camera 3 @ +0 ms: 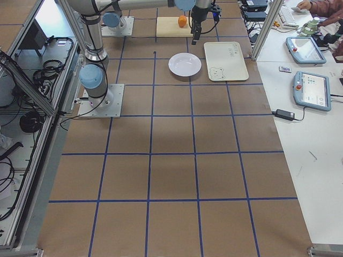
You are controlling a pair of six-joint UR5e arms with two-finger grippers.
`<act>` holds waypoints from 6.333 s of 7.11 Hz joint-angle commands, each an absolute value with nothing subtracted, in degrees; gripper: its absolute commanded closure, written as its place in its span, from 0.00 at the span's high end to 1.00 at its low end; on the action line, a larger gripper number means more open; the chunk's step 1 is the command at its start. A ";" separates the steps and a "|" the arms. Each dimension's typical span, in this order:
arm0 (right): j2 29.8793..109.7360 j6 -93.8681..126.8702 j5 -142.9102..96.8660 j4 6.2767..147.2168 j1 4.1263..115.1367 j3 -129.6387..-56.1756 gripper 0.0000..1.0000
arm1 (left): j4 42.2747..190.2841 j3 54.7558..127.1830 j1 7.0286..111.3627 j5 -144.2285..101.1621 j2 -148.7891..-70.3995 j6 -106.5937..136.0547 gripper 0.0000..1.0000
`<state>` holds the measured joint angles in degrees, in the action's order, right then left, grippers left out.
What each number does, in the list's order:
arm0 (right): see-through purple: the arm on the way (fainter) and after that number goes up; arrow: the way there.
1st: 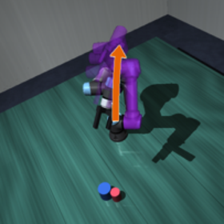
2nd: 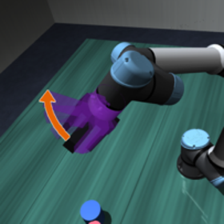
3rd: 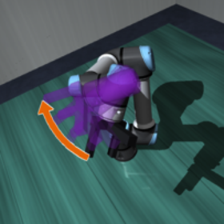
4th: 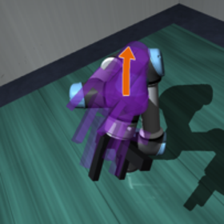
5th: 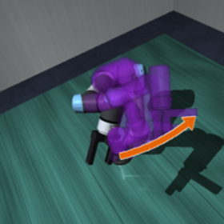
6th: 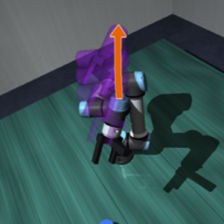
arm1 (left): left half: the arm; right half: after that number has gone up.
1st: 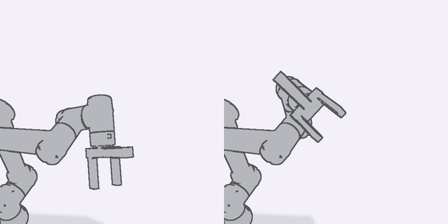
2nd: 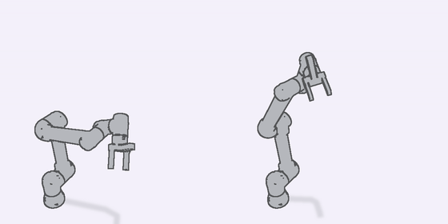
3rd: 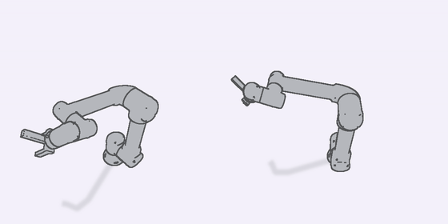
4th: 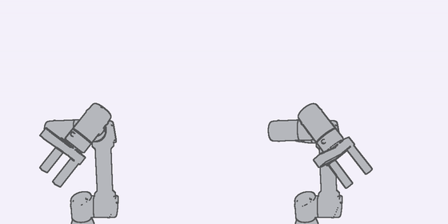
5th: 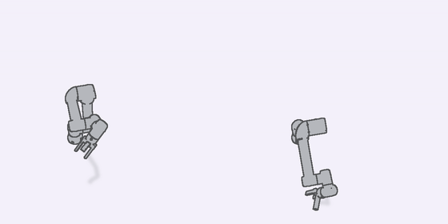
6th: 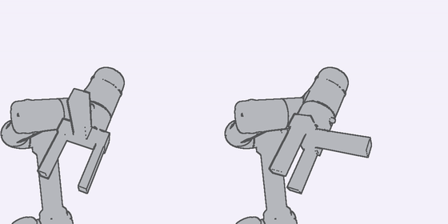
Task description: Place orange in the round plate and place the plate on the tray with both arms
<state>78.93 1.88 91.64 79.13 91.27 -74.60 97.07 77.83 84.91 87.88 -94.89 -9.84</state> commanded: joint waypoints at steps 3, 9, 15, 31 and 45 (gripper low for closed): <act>79.10 1.76 91.76 79.71 91.23 -74.79 1.00 | 97.29 78.13 84.99 87.98 -94.57 -9.84 1.00; 79.01 1.85 91.50 80.24 91.32 -74.79 1.00 | 97.91 77.78 85.16 87.37 -94.48 -9.84 1.00; 79.28 1.75 91.14 80.33 91.06 -75.06 1.00 | 90.99 86.71 77.11 89.47 -103.52 -9.84 1.00; 78.84 -0.62 91.93 87.54 90.01 -74.20 1.00 | 75.74 97.85 80.13 90.54 -110.75 -8.55 0.00; 76.20 -3.78 83.51 93.52 88.34 -76.46 1.00 | 62.14 89.99 110.22 64.68 -121.31 46.50 1.00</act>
